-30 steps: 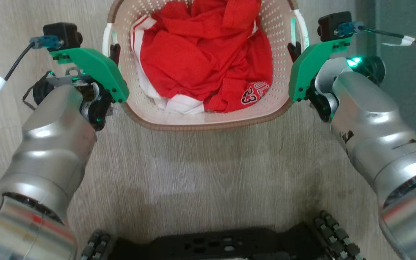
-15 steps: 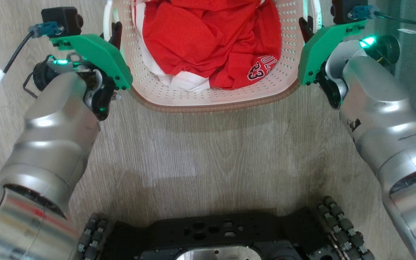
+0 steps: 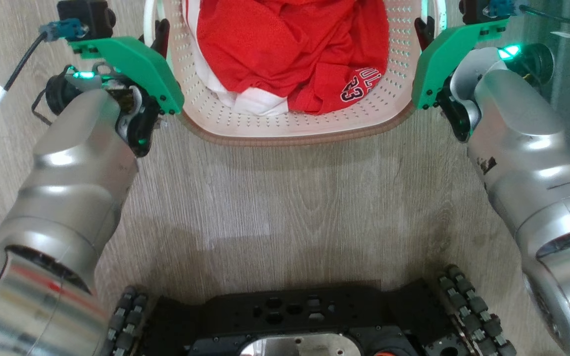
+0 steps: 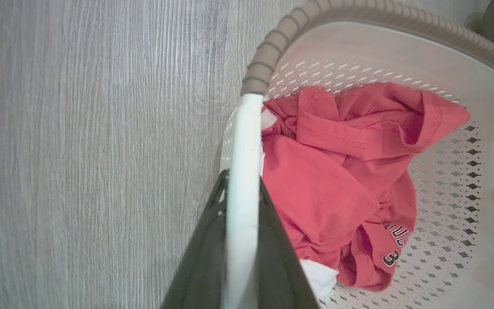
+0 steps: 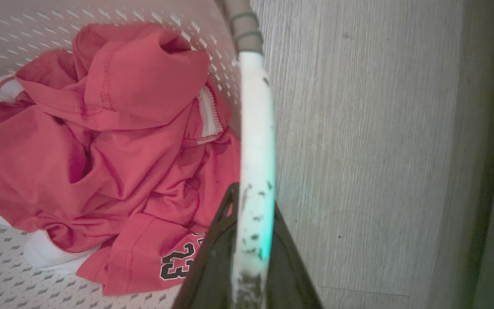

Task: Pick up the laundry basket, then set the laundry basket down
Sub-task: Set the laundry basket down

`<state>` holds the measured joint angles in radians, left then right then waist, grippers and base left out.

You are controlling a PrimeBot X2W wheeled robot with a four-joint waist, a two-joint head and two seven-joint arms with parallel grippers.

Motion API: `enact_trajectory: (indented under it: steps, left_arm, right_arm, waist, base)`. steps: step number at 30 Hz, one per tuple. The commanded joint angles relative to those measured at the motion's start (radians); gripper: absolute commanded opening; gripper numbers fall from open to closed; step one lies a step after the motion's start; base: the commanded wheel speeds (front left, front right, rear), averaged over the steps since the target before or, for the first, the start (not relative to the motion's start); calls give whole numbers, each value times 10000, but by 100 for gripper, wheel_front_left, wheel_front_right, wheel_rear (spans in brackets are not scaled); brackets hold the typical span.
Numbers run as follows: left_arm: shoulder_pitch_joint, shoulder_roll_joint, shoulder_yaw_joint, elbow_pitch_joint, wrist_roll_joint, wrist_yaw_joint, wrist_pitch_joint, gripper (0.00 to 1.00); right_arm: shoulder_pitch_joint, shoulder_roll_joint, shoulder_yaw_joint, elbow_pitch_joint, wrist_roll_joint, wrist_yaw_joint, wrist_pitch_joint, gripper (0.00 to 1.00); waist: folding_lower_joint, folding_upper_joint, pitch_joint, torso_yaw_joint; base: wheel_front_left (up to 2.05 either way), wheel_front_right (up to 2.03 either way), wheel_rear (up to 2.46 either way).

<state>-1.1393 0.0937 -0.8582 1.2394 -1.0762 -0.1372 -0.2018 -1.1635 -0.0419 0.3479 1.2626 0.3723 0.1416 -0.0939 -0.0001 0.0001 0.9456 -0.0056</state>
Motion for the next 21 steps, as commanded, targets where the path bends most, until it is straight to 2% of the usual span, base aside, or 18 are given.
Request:
enact_trajectory:
  steps: [1, 7, 20, 21]
  left_arm:
    - [-88, 613, 168, 87, -137, 66, 58, 0]
    - [-73, 584, 20, 6, -265, 66, 204, 0]
    - [-49, 554, -166, -102, -650, 65, 519, 0]
    - [-71, 547, -139, -134, -711, 65, 475, 0]
  right_arm:
    - [603, -102, -86, 282, -215, -109, 293, 0]
    - [638, -87, -188, 282, -273, -109, 326, 0]
    - [755, -85, 466, -4, 410, -109, 463, 0]
    - [792, -85, 544, -142, 541, -109, 440, 11]
  waist:
    - [1, -1, -2, 0]
    - [1, -1, -33, 65]
    - [1, -1, -89, 63]
    - [1, -1, -93, 71]
  base:
    - [0, 0, 0]
    - [0, 0, 0]
    - [0, 0, 0]
    - [0, 0, 0]
